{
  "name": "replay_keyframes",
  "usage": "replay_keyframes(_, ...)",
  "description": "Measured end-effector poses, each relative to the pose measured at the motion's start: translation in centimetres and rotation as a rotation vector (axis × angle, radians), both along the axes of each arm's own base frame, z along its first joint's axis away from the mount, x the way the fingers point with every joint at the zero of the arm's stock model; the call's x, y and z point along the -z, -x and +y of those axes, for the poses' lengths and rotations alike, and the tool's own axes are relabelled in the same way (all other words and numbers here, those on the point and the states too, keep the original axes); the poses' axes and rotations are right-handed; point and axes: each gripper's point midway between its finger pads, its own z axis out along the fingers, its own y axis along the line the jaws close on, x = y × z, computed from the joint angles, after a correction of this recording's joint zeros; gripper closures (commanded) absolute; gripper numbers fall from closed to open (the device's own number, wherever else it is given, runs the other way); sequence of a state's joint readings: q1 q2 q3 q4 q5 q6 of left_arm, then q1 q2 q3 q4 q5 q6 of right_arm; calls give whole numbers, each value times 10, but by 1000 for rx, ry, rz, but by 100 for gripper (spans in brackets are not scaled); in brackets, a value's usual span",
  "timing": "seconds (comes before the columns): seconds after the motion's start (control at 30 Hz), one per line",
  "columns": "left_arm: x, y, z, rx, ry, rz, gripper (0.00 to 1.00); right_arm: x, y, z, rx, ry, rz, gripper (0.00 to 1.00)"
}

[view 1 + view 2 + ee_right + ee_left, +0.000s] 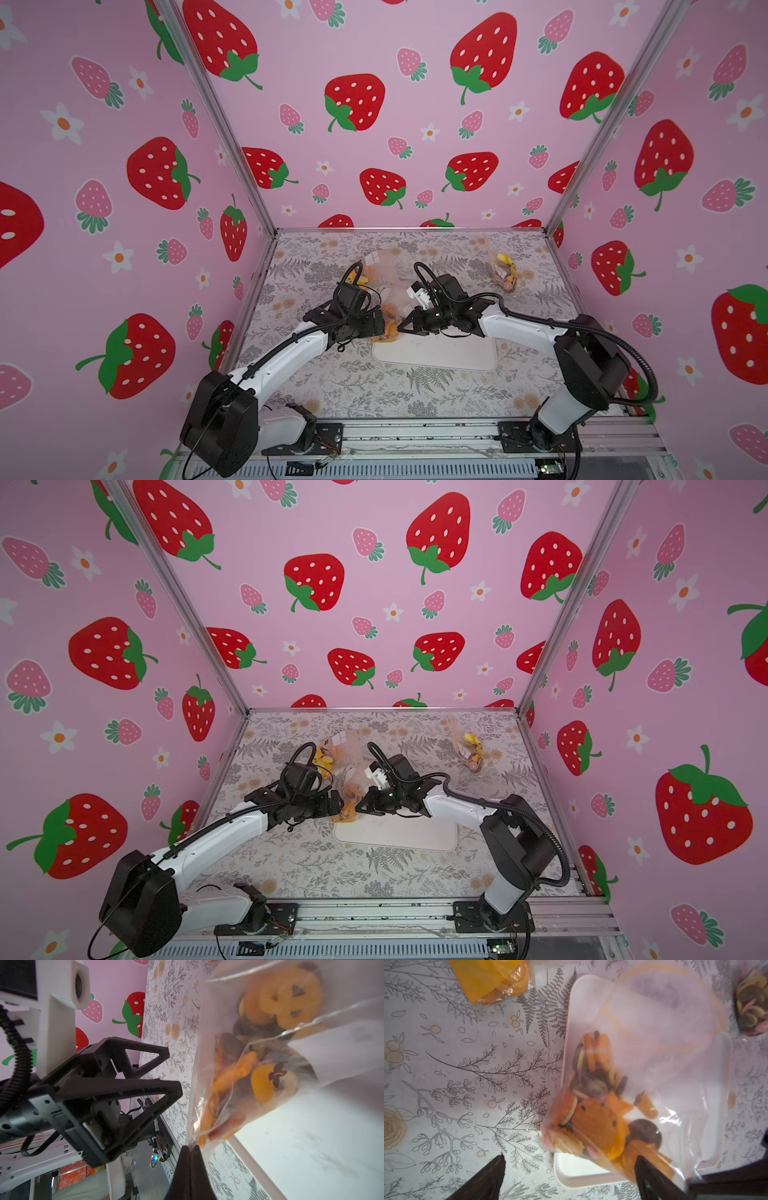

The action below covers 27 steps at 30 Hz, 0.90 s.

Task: Pour cookies out of the ziploc bag
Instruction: 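Pour the cookies out of the ziploc bag onto the tray.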

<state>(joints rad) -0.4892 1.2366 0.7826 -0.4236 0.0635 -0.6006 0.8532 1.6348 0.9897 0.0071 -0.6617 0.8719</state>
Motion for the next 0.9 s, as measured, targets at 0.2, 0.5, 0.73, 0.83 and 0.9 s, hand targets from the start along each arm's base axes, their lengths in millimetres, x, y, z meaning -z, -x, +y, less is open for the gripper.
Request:
replay_keyframes(0.2, 13, 19, 14, -32, -6, 1, 1, -11, 13, 12, -6, -24, -25, 100)
replay_keyframes(0.5, 23, 15, 14, -37, -28, 19, 4, -7, 19, 14, 24, -16, -28, 100)
replay_keyframes(0.73, -15, 19, 24, -64, 34, -159, 4, -28, 1, 20, 66, -53, -63, 100)
replay_keyframes(0.83, -23, 22, 27, -55, 41, -199, 4, -32, -7, 20, 89, -72, -50, 100)
replay_keyframes(0.9, -25, 23, 25, -37, 43, -211, 5, -30, -14, 20, 107, -84, -32, 100)
